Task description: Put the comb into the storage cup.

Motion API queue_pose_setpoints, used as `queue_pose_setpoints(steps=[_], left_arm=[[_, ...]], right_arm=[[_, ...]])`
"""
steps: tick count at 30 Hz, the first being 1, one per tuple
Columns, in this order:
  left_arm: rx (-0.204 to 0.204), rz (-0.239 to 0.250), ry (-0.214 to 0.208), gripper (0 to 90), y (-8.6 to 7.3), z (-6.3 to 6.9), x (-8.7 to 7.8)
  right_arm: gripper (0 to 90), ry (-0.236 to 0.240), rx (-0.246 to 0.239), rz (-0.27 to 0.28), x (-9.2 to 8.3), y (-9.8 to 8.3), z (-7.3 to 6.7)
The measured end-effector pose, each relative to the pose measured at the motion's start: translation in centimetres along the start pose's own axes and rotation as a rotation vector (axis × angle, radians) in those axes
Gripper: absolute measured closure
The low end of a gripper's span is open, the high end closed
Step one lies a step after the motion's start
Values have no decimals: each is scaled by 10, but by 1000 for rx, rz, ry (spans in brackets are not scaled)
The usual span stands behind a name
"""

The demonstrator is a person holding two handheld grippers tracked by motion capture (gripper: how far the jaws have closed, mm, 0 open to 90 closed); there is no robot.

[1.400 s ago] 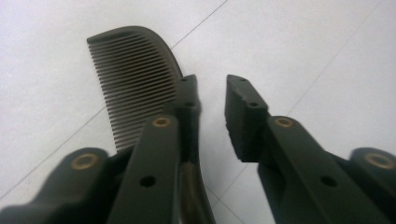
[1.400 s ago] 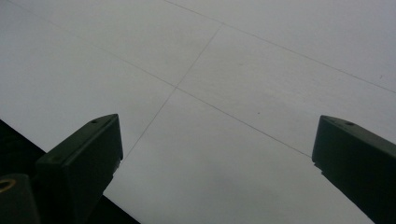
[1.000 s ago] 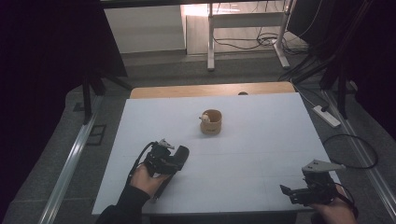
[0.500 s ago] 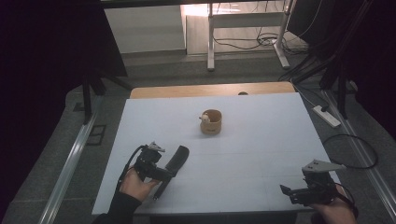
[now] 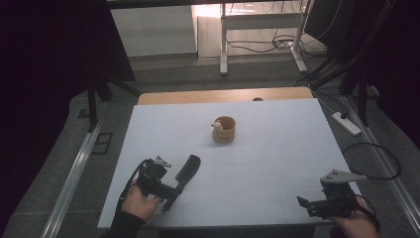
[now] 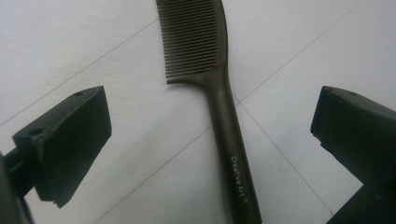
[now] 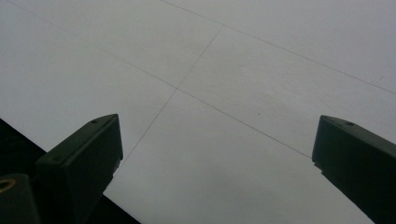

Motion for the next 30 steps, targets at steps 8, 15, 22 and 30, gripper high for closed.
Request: queue_pose_setpoints(steps=[8, 15, 22, 30], left_arm=[[11, -14, 12, 0, -2, -1, 7], [26, -61, 11, 0, -4, 1, 21], [47, -113, 0, 0, -5, 7, 34], [48, -174, 4, 0, -8, 7, 45]], right_arm=[[22, 0, -1, -1, 0, 0, 0], [22, -2, -2, -3, 0, 0, 0], [22, -1, -4, -3, 0, 0, 0], [22, 0, -4, -4, 1, 0, 0]])
Point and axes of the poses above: each handheld gripper's, and its own axes: x roughly forward along the jaws, y roughly out of its top, z roughly to its right, the point moved 6 cm from there along x, roughly forward along the jaws, and after that the axes turned 5 degrees about -x, right-handed, at the moved point
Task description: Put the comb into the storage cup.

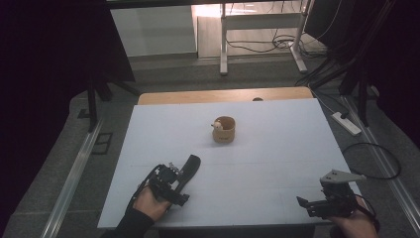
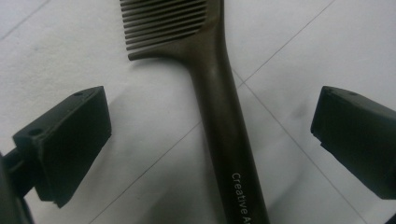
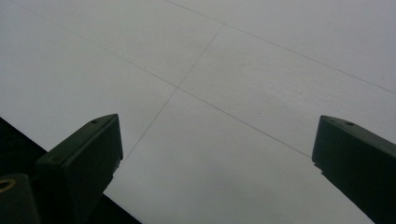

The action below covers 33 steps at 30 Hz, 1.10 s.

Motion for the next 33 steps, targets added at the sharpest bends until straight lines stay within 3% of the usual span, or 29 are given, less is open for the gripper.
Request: queue_pose_setpoints(steps=[3, 8, 18, 21, 27, 33], left_arm=[[-2, -22, 3, 0, -1, -1, 4], [22, -43, 43, 0, 0, 1, 6], [13, -54, 46, 17, 1, 2, 5], [-1, -40, 50, 131, 1, 1, 0], [-18, -9, 52, 478, 1, -1, -7], [-15, -9, 48, 661, 1, -1, -8]], right_arm=[[22, 0, 0, 0, 0, 0, 0], [22, 1, -1, -2, 0, 0, 0], [22, 2, -1, -5, 0, 0, 0], [22, 3, -1, -5, 1, 0, 0], [23, 3, -2, -6, 1, 0, -1], [24, 4, -4, -8, 1, 0, -1]])
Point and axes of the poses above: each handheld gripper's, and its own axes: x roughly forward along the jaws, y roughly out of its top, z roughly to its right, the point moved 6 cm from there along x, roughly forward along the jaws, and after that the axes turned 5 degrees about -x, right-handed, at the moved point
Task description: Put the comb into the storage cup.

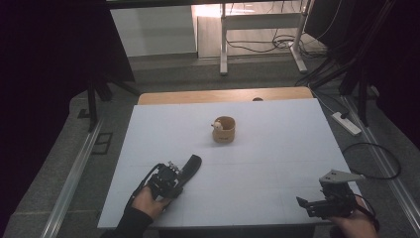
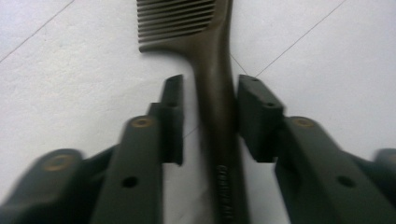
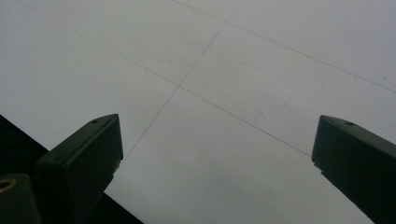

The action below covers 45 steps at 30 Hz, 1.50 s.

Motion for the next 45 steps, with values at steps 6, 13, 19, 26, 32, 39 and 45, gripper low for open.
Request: queue_pose_setpoints(steps=[6, 13, 19, 26, 32, 39, 45], left_arm=[[-26, -8, -24, 718, 0, -2, 0], [-41, -3, -42, 720, 1, -3, 0], [-56, 5, -56, 720, 0, -4, -1], [-53, 33, -88, 720, 2, -3, -4], [-58, 64, -107, 720, 3, -3, -9], [-54, 100, -118, 720, 4, -2, -13], [-44, 121, -117, 720, 5, -2, -16]], right_arm=[[26, 1, -1, -1, 0, 0, 0], [26, 1, -1, -1, 0, 0, 0], [26, 2, -1, -1, 0, 0, 0], [26, 2, -1, -1, 0, 0, 0], [26, 2, -1, -2, 0, 0, 0], [26, 1, -1, -2, 0, 0, 0], [26, 1, -1, -2, 0, 0, 0]])
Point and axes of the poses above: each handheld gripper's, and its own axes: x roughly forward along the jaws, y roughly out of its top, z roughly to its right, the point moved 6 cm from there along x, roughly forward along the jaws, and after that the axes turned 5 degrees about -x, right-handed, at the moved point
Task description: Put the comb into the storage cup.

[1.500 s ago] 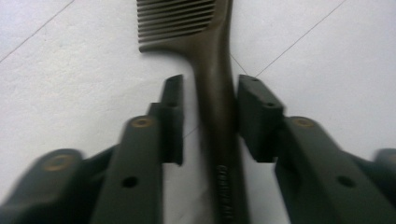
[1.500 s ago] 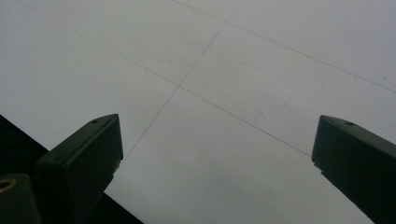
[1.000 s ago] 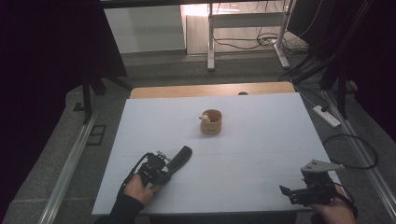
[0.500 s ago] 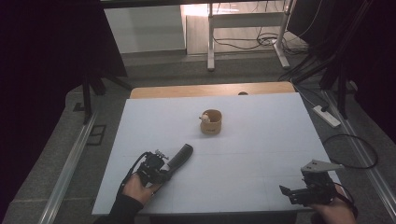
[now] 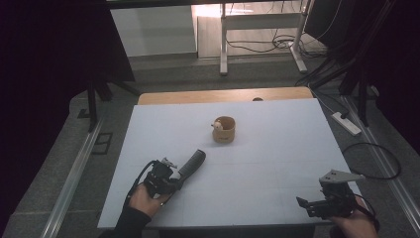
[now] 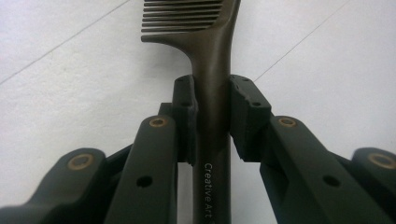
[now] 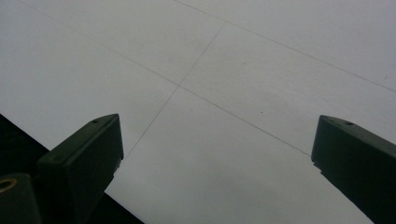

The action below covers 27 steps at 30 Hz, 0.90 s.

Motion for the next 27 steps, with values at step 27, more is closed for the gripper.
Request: queue_pose_setpoints(steps=[27], left_arm=[[63, 132, -43, 720, 6, 13, -17]], right_arm=[[25, 0, 1, 1, 0, 0, 0]])
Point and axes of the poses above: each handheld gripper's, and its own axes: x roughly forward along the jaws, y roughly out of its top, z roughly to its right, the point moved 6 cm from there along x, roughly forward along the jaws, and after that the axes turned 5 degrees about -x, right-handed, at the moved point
